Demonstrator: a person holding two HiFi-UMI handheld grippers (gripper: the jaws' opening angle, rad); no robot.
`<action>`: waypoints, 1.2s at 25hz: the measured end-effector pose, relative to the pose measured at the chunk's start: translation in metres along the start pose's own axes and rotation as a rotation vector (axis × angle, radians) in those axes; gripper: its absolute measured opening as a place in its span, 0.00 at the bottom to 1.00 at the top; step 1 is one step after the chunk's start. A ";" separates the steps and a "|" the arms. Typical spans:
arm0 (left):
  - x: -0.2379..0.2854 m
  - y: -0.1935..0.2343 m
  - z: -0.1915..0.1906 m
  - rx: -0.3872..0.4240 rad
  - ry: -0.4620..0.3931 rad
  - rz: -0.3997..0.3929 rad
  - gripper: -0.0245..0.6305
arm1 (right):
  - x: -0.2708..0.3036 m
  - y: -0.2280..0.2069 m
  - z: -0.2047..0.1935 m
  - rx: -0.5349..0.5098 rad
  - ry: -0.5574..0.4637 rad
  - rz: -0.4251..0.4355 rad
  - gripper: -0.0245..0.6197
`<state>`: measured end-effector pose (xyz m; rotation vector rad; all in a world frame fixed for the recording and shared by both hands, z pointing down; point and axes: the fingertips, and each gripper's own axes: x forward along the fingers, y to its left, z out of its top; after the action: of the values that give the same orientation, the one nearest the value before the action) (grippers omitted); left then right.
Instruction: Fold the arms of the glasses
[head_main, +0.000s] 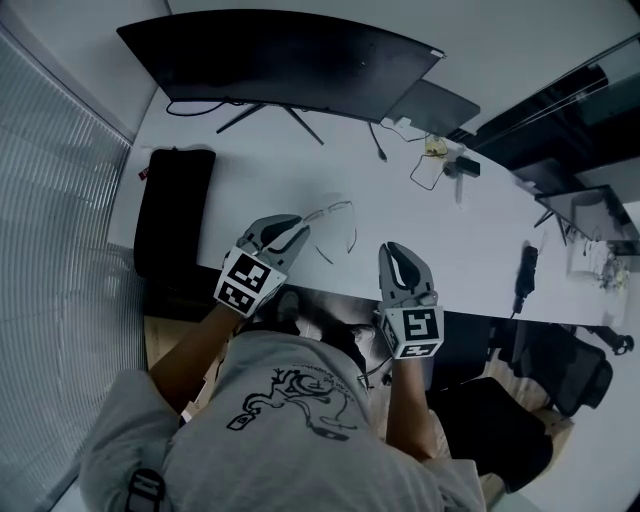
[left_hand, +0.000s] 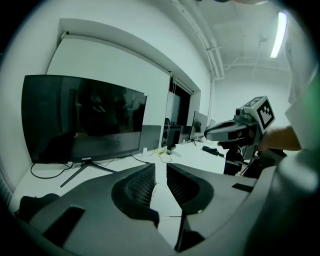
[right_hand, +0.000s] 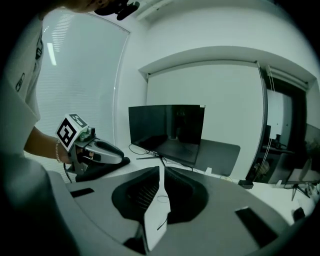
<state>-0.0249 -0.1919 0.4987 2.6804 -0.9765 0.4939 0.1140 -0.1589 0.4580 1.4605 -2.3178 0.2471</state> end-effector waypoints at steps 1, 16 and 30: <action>0.007 0.004 -0.009 0.005 0.022 -0.001 0.16 | 0.005 -0.003 -0.009 0.004 0.016 -0.004 0.10; 0.099 0.035 -0.114 0.014 0.285 -0.066 0.19 | 0.080 -0.037 -0.128 0.026 0.227 -0.025 0.10; 0.139 0.049 -0.170 0.008 0.412 -0.074 0.20 | 0.124 -0.039 -0.202 0.073 0.371 -0.002 0.10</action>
<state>0.0040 -0.2502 0.7138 2.4623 -0.7525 0.9837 0.1476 -0.2085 0.6902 1.3198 -2.0255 0.5571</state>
